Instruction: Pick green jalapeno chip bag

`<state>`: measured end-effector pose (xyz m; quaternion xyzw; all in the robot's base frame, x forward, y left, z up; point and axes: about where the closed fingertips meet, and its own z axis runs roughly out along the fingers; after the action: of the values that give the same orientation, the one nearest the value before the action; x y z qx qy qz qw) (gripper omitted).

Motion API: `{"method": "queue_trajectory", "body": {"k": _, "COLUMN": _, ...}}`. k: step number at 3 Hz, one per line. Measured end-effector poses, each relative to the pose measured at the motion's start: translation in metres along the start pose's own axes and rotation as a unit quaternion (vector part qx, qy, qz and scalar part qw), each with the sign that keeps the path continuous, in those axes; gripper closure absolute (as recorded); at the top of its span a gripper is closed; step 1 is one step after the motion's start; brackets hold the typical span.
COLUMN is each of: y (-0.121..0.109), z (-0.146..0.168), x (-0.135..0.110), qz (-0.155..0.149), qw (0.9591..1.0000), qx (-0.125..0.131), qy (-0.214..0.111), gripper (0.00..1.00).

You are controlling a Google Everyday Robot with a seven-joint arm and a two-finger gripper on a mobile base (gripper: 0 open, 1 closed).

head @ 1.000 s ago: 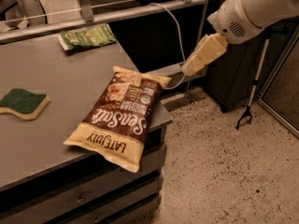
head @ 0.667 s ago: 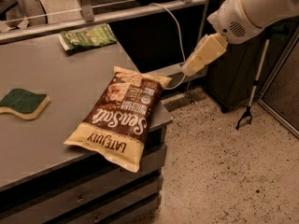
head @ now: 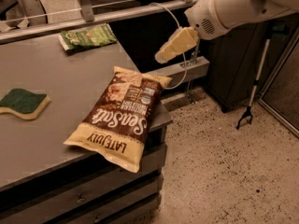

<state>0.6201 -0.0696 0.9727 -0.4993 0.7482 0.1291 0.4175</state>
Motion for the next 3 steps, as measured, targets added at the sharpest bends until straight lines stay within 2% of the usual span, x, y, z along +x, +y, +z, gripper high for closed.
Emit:
{"method": "queue_trajectory", "body": {"k": 1, "y": -0.008, "z": 0.062, "x": -0.038, "qz": 0.014, "qw": 0.9976, "qx": -0.024, "qy": -0.063, "gripper": 0.0}}
{"method": "queue_trajectory", "body": {"k": 2, "y": -0.01, "z": 0.119, "x": -0.072, "qz": 0.027, "qw": 0.9919, "qx": -0.044, "qy": -0.116, "gripper": 0.0}}
{"method": "queue_trajectory", "body": {"k": 3, "y": -0.017, "z": 0.172, "x": -0.106, "qz": 0.026, "qw": 0.9854, "qx": -0.048, "qy": -0.161, "gripper": 0.0}}
